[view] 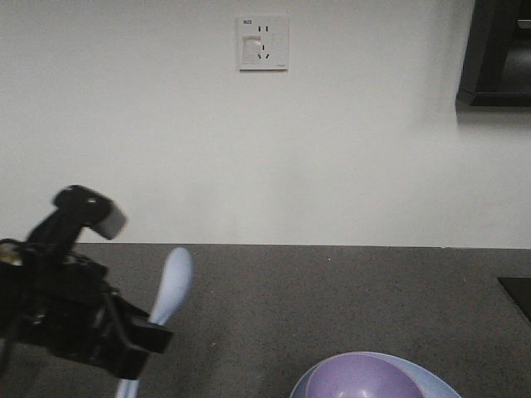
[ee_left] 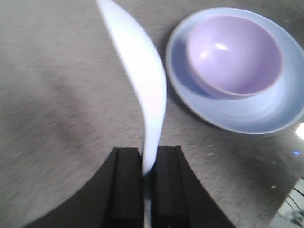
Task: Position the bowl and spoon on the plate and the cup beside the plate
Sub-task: 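Place the spoon into the bowl with the left gripper and release, then move the left gripper to the brown paper cup and grasp it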
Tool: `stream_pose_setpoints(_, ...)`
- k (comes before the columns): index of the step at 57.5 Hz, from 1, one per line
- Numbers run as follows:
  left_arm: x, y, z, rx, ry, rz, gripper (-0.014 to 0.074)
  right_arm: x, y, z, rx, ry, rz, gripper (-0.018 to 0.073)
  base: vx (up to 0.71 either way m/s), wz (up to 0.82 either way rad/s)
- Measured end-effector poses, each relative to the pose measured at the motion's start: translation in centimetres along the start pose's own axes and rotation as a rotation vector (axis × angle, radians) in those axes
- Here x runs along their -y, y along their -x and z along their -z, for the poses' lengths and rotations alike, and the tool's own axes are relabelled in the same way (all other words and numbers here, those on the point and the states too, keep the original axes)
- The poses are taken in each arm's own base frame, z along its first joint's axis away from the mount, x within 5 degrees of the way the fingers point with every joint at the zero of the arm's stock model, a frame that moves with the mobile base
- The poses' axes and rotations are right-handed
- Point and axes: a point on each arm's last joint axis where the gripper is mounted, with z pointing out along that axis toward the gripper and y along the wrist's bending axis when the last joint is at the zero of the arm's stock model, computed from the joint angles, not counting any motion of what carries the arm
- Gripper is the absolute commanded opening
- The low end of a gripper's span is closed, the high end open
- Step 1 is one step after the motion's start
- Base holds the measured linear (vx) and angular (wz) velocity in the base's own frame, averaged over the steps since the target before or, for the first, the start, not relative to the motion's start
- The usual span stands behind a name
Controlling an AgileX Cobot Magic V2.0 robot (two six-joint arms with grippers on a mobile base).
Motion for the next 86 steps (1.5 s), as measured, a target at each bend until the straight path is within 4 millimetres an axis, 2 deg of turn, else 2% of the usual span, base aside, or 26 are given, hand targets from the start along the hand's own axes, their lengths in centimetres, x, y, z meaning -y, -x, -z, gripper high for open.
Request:
stream_pose_setpoints(8, 1.5, 2.5, -4.6, -0.082, -0.1, -0.029, 0.0, 0.0, 0.1, 0.0, 0.011, -0.003, -0.001, -0.0008, 0.0, 0.0)
stream_pose_setpoints(16, 3.1, 4.1, -8.3, -0.146, -0.166, -0.042, 0.0, 0.0, 0.2, 0.0, 0.018, -0.004, -0.001, -0.0008, 0.0, 0.0)
stream_pose_setpoints(27, 4.3, 4.2, -13.2, -0.24, -0.232, -0.048, 0.0009, 0.0, 0.2, 0.0, 0.018, -0.004, -0.001, -0.0008, 0.0, 0.0)
stream_pose_setpoints(37, 4.6, 3.4, -15.9, -0.279, -0.247, -0.033, 0.0083, 0.0, 0.2, 0.0, 0.018, -0.004, -0.002, -0.0008, 0.0, 0.0)
stream_pose_setpoints(53, 4.5, 3.5, -16.3, -0.26, -0.248, -0.021, 0.0365, -0.1, 0.2, 0.0, 0.02, 0.008, -0.021, -0.0008, 0.0, 0.0)
stream_pose_setpoints(60, 4.5, 3.6, -16.2, -0.257, -0.248, -0.021, 0.0462, -0.1, 0.2, 0.0, 0.021, 0.009, -0.023, -0.0008, 0.0, 0.0)
stream_pose_setpoints(66, 4.6, 3.7, -16.2, -0.252, -0.248, -0.022, 0.05, -0.1, 0.2, 0.0, 0.021, 0.009, -0.023, -0.0008, 0.0, 0.0)
stream_pose_setpoints(74, 4.8, 4.8, -15.3, -0.238, -0.254, -0.052, 0.0504, -0.1, 0.2, 0.0, 0.021, 0.009, -0.023, -0.0008, 0.0, 0.0)
stream_pose_setpoints(79, 4.9, 6.1, -14.1, -0.229, -0.234, -0.102, 0.0504, -0.1, 0.2, 0.0, 0.021, 0.009, -0.023, -0.0008, 0.0, 0.0)
stream_pose_setpoints(86, 5.0, 8.0, -10.9, -0.227, -0.143, -0.148, 0.0503, -0.1, 0.2, 0.0, 0.02, 0.009, -0.023, -0.0008, 0.0, 0.0)
